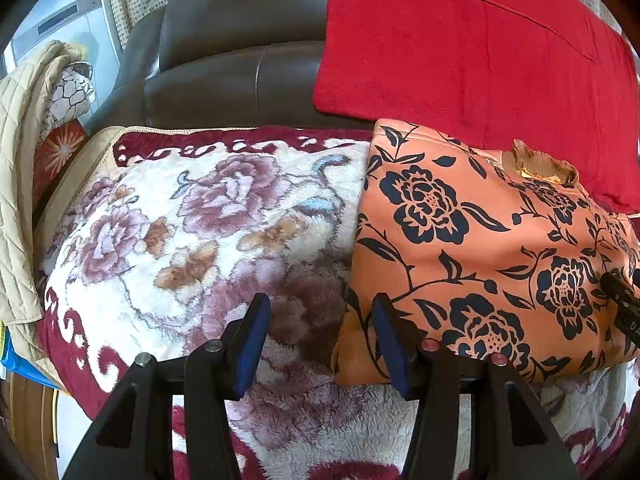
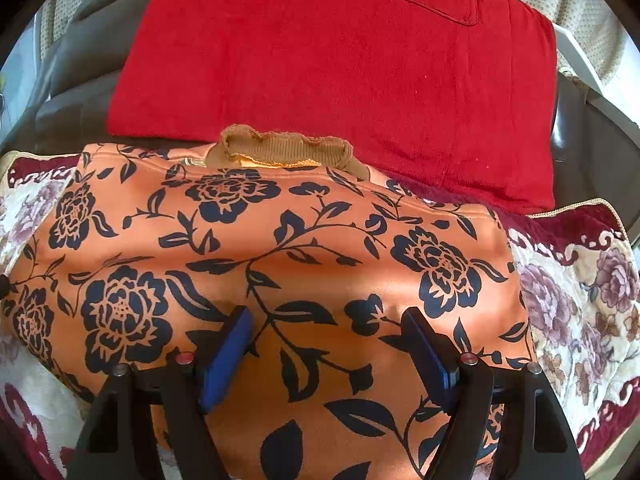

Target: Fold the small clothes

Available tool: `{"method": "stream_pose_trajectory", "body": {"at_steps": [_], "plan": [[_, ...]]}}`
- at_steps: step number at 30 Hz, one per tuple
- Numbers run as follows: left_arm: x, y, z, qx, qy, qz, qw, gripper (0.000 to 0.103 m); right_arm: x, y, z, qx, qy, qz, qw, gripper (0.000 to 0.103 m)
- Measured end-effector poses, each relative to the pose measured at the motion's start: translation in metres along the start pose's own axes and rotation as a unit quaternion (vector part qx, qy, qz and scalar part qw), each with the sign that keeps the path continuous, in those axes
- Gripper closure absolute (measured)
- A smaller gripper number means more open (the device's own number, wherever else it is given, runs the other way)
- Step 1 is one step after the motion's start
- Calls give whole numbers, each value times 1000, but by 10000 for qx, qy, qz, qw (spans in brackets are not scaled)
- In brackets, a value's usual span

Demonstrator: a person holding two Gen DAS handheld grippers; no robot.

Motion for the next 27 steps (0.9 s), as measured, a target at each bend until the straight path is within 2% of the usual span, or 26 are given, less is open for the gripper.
{"method": "stream_pose_trajectory", "body": {"at_steps": [27], "plan": [[-2, -8, 3, 88, -26, 102, 9999, 49, 3, -8, 6, -40, 42, 9, 10000, 23]]}}
Point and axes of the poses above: each gripper's, at about its wrist camera, not at the fingertips, and y roughly the way its jaws point, z to its right, x to its underside, the point moved 6 cm from there along y, roughly the way its jaws point, and after that the axes turned 13 degrees about x, right-handed, at the moved point
